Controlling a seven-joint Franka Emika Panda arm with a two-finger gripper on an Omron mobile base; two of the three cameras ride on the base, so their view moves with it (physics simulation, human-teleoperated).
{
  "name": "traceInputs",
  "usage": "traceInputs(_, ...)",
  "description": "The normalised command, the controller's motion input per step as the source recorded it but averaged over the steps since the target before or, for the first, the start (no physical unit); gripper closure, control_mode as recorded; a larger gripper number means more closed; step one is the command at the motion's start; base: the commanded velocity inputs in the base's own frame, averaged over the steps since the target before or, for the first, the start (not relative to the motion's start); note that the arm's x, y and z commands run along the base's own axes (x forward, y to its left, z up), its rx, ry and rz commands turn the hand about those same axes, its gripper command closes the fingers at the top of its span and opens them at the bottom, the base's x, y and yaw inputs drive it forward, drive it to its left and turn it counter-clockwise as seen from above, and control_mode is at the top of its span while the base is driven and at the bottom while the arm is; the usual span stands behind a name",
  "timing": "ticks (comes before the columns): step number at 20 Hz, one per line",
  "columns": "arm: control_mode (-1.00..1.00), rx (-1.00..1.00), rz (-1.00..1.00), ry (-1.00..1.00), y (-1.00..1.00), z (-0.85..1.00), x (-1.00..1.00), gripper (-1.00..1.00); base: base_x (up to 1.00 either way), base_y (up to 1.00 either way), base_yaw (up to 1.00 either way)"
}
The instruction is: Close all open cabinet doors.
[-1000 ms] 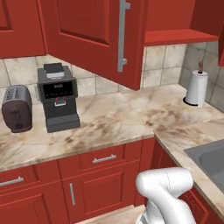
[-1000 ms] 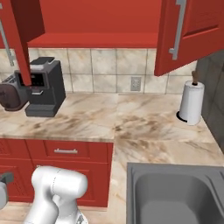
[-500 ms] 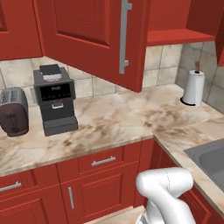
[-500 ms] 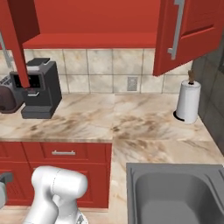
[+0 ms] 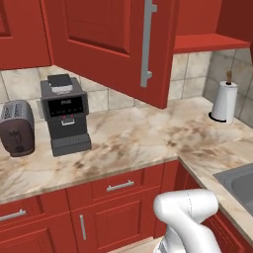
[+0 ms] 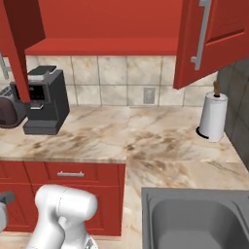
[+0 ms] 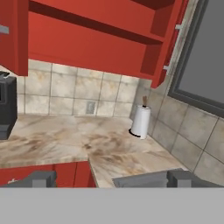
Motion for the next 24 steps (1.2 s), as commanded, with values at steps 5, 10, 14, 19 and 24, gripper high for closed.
traceInputs(5, 1.0, 0.0, 0.0, 0.0, 0.0, 0.0, 0.0, -1.0, 0.71, 0.0, -0.16)
traceInputs(10, 1.0, 0.0, 0.0, 0.0, 0.0, 0.0, 0.0, -1.0, 0.73, -0.17, 0.0)
traceInputs(14, 1.0, 0.0, 0.0, 0.0, 0.0, 0.0, 0.0, -1.0, 0.76, -0.13, 0.07)
traceInputs(19, 1.0, 0.0, 0.0, 0.0, 0.0, 0.0, 0.0, -1.0, 0.73, 0.0, -0.07)
traceInputs(24, 1.0, 0.0, 0.0, 0.0, 0.0, 0.0, 0.0, -1.0, 0.68, 0.02, -0.16)
